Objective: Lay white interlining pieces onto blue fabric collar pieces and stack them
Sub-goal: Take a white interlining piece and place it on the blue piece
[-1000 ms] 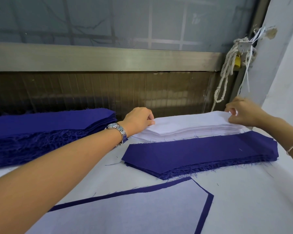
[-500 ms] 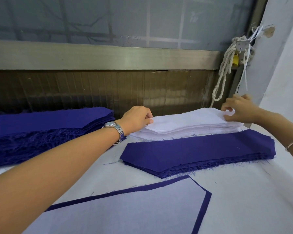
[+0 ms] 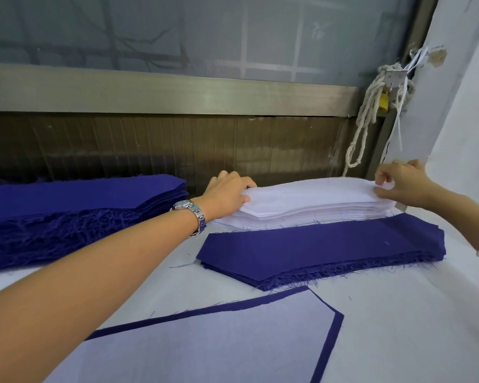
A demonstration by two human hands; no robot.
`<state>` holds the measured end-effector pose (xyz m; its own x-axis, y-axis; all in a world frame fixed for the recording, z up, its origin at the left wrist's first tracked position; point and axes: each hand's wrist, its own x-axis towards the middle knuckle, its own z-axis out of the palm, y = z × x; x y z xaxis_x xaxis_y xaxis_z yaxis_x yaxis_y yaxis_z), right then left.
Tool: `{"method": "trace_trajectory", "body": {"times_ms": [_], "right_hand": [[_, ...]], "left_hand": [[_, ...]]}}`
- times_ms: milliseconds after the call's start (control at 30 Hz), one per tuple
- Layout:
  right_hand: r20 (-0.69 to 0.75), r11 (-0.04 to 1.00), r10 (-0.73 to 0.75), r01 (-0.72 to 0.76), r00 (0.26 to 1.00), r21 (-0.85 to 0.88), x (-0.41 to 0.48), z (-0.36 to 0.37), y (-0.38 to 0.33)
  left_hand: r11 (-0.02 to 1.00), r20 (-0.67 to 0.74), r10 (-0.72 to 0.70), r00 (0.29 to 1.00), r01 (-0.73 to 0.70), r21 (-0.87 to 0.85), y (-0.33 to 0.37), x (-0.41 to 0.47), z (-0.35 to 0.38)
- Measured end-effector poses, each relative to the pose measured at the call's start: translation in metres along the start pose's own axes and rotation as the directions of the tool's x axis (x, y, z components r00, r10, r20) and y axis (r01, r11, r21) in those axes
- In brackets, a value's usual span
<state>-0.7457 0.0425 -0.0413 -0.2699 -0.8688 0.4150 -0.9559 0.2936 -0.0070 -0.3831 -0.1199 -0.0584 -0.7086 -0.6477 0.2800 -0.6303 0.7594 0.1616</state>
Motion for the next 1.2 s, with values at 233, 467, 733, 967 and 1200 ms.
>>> {"method": "trace_trajectory", "body": {"times_ms": [233,467,733,967,1200], "right_hand": [[-0.069,0.997,0.078,-0.076,0.995,0.035,-0.009,-0.006,0.007],[-0.017,0.839,0.219,-0.179,0.976,0.513,-0.027,-0.035,0.000],[0.253,0.615,0.218,-0.334,0.943,0.714,-0.038,-0.061,-0.005],[0.332,0.461,0.106,-0.342,0.937,0.819,-0.043,-0.061,-0.040],[0.465,0.661,-0.096,-0.293,0.880,0.690,-0.065,-0.071,-0.108]], "left_hand": [[0.997,-0.224,0.026,0.974,-0.011,0.070,0.007,-0.010,-0.003],[0.976,-0.235,-0.053,0.970,0.000,-0.220,0.011,-0.028,-0.033],[0.950,-0.131,-0.086,0.988,0.042,-0.310,-0.025,-0.063,-0.076],[0.893,0.053,-0.064,0.997,0.081,-0.442,-0.070,-0.124,-0.107],[0.868,0.276,-0.171,0.946,0.277,-0.413,-0.114,-0.203,-0.131]]}}
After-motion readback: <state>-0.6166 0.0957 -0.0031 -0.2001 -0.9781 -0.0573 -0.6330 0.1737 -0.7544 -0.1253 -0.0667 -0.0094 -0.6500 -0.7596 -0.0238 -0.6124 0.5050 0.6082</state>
